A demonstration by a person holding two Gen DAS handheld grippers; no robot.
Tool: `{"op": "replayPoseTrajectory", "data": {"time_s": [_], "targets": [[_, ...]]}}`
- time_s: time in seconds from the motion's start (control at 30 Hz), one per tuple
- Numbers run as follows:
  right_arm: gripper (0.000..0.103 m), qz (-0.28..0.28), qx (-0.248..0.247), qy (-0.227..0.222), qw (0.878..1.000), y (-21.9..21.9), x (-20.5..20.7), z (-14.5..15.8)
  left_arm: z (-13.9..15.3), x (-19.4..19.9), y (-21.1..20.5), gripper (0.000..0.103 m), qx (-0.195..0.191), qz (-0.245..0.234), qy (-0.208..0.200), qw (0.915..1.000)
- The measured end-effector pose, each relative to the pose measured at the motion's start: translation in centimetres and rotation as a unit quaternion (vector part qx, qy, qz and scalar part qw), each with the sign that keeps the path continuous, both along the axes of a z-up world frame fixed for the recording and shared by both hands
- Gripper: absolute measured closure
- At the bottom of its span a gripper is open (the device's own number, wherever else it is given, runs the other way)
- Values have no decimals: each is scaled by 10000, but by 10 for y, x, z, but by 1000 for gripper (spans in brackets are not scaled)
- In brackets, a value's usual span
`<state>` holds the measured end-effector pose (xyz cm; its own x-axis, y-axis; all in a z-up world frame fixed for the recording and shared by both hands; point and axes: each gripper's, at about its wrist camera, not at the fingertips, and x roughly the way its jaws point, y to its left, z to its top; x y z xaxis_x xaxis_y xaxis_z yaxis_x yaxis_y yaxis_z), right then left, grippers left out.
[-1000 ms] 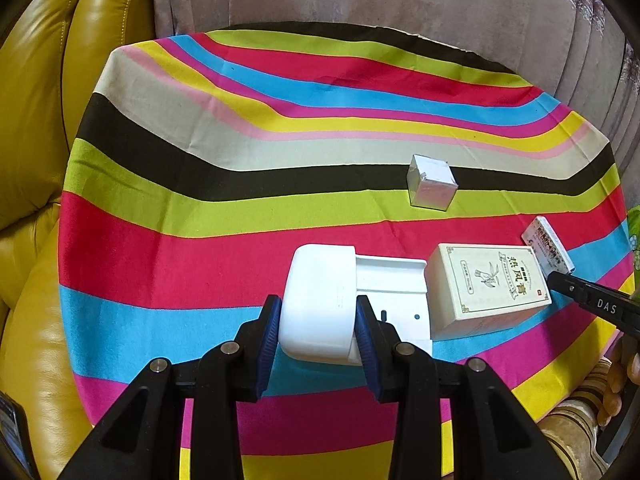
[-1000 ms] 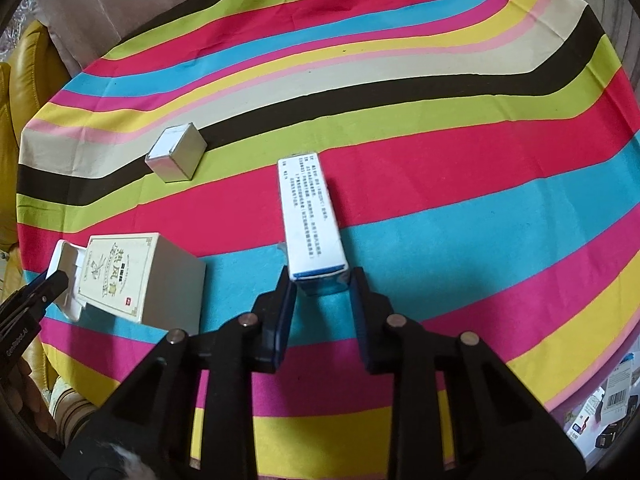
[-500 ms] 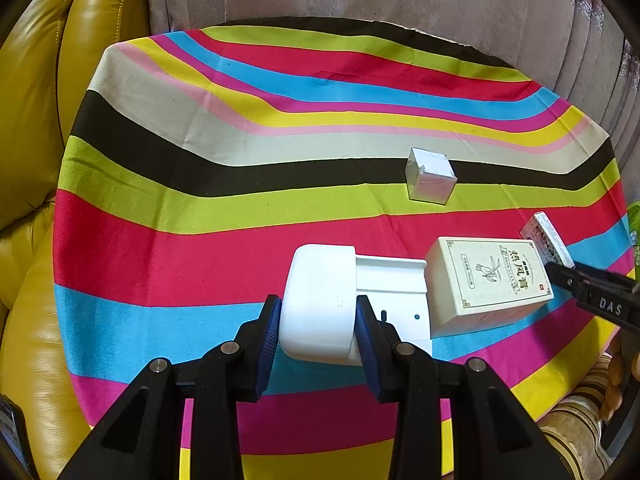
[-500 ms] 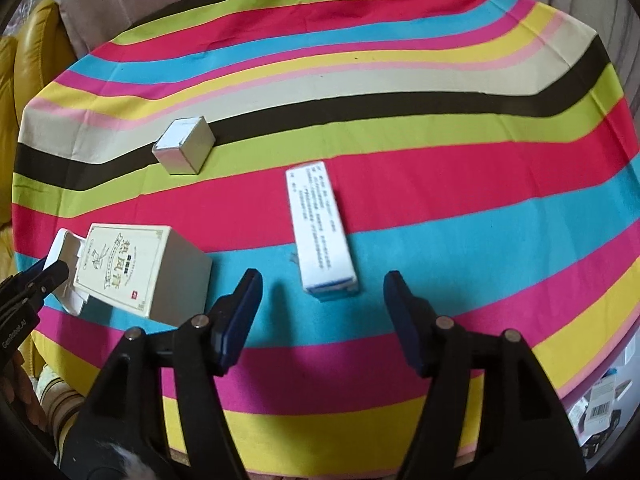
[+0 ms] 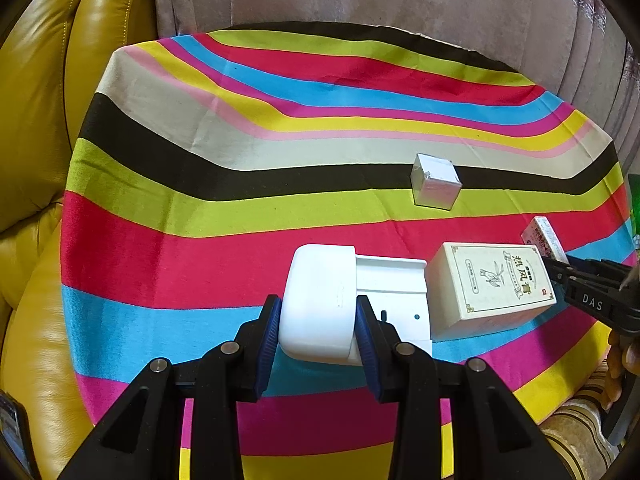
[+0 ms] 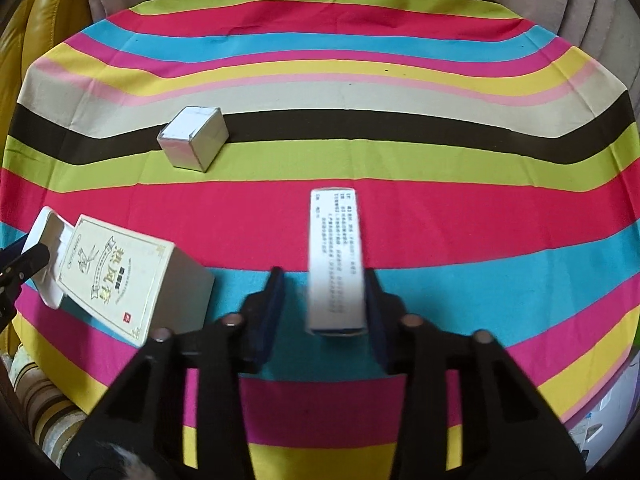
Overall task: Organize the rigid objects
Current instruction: 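Grasp the long white medicine box with the right gripper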
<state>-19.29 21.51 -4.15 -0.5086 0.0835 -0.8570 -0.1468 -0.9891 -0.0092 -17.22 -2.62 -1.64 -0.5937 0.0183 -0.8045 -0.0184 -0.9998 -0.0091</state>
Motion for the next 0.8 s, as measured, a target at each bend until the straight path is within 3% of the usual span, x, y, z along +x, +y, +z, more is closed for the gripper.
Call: {"op": "replayPoseTrajectory", "data": {"time_s": [0.13,0.57,0.8], "targets": [[73,53,-21,88,9999,0,6,6,6,3,-3,65,-11,65,100,9999],[74,279,-14,628,9976,-11,52,43,44,28,10,65,209,145,580,9980],[74,273,-131,851,9959,-9,83,58,57,56,35,65,450,-109,749,9961]]}}
